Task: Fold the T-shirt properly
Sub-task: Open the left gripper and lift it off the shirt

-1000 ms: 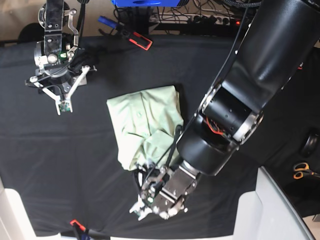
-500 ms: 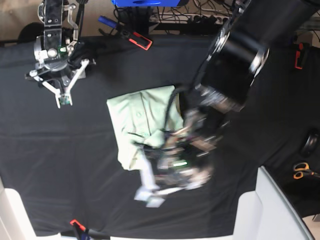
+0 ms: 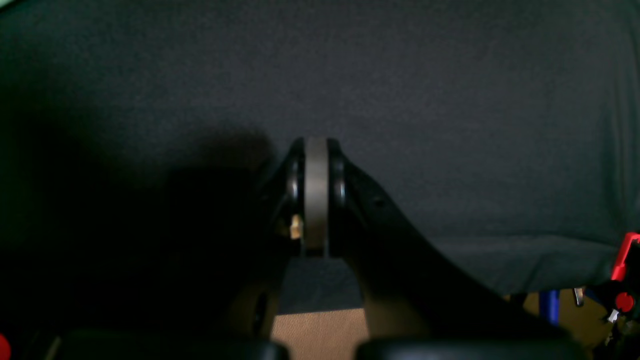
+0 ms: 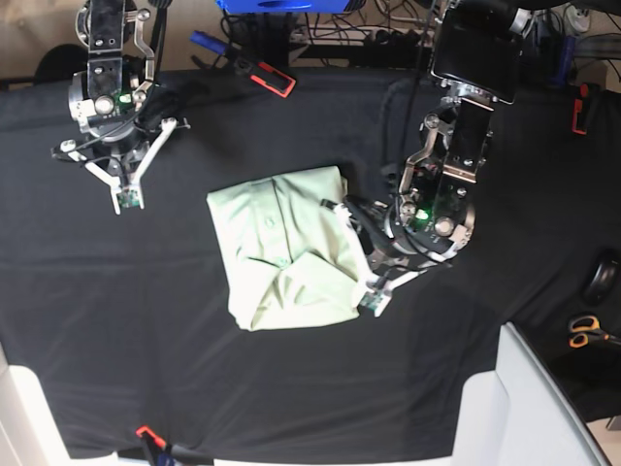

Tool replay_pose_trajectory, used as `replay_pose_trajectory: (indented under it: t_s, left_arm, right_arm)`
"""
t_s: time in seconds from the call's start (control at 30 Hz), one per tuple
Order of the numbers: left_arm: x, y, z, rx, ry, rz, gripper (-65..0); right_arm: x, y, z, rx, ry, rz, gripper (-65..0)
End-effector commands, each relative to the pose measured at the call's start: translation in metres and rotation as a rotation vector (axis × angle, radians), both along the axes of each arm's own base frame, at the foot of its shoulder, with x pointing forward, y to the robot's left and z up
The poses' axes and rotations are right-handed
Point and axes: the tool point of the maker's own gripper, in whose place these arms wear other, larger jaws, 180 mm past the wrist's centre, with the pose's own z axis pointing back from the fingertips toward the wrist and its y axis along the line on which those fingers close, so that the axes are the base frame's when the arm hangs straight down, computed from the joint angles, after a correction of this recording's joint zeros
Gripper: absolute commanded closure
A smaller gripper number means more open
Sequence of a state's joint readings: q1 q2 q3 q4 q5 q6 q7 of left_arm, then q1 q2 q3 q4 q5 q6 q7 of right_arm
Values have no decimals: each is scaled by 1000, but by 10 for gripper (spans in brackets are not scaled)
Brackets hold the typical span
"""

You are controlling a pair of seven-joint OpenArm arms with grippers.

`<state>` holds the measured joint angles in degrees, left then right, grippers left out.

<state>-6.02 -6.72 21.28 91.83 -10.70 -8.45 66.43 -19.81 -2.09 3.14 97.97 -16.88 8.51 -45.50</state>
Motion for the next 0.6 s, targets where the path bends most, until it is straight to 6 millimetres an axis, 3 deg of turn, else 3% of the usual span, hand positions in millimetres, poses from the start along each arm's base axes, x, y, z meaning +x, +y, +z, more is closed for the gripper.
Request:
replay_pose_trajectory:
  t_s: [0.0, 0.07, 0.13, 0.23, 0.33, 0.37, 0.57]
  left_arm:
    - [21, 8, 19, -17, -73, 32, 0]
    - [30, 34, 24, -34, -83, 130, 0]
    - [36, 62, 30, -47, -97, 225, -54]
    - [38, 86, 35, -56, -114, 303, -240]
    - [35, 90, 31, -129, -91, 342, -425]
    - [33, 89, 27, -179, -75, 360, -448]
    - [24, 92, -1, -575, 69, 541, -450]
  right_arm:
    - [5, -1, 7, -8, -30, 2, -9]
    - [-1, -2, 4, -8, -16, 1, -12]
    - [-3, -2, 3, -8, -12, 1, -15]
    - [-4, -2, 2, -8, -10, 1, -15]
    - [-4, -2, 2, -8, -10, 1, -15]
    - [-4, -2, 2, -8, -10, 1, -16]
    - [-4, -2, 2, -8, -10, 1, -16]
